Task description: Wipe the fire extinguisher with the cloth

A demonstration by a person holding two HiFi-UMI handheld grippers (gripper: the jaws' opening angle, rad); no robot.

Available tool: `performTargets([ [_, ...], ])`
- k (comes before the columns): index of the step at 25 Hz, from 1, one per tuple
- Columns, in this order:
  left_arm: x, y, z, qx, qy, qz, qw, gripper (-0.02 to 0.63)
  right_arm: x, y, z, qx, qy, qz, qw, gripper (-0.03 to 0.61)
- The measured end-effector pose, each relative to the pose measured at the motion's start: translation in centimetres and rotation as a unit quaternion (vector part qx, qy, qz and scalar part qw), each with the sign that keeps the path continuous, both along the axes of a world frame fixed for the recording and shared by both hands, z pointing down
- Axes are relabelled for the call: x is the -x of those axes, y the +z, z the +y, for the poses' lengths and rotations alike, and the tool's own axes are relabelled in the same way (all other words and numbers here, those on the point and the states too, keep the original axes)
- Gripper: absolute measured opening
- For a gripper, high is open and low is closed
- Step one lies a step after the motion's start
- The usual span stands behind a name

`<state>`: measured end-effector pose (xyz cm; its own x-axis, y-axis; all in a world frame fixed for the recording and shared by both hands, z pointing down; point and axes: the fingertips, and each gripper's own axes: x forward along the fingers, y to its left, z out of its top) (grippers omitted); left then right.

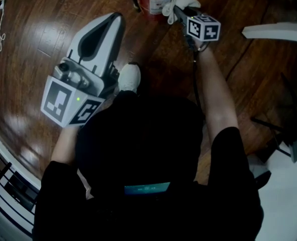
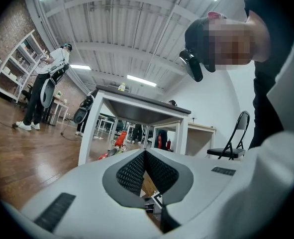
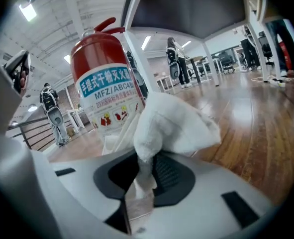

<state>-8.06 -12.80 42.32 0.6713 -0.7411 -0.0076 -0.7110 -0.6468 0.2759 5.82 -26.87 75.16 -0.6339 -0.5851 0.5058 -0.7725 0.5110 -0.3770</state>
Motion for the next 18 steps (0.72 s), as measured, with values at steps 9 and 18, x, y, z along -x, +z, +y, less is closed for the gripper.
performTargets([
  [9, 0.0, -0.2, -0.1, -0.004, -0.002, 0.007, 1.0000, -0.002, -0.2, -5.0, 0.9, -0.052, -0.004, -0.034, 0.998, 0.089],
  [18, 1.8, -1.4, -1.8, -0.025, -0.027, 0.004, 0.9993, -0.002, 4.0, -18.9, 4.6, -0.171, -0.037, -0.134, 0.975, 0.091],
])
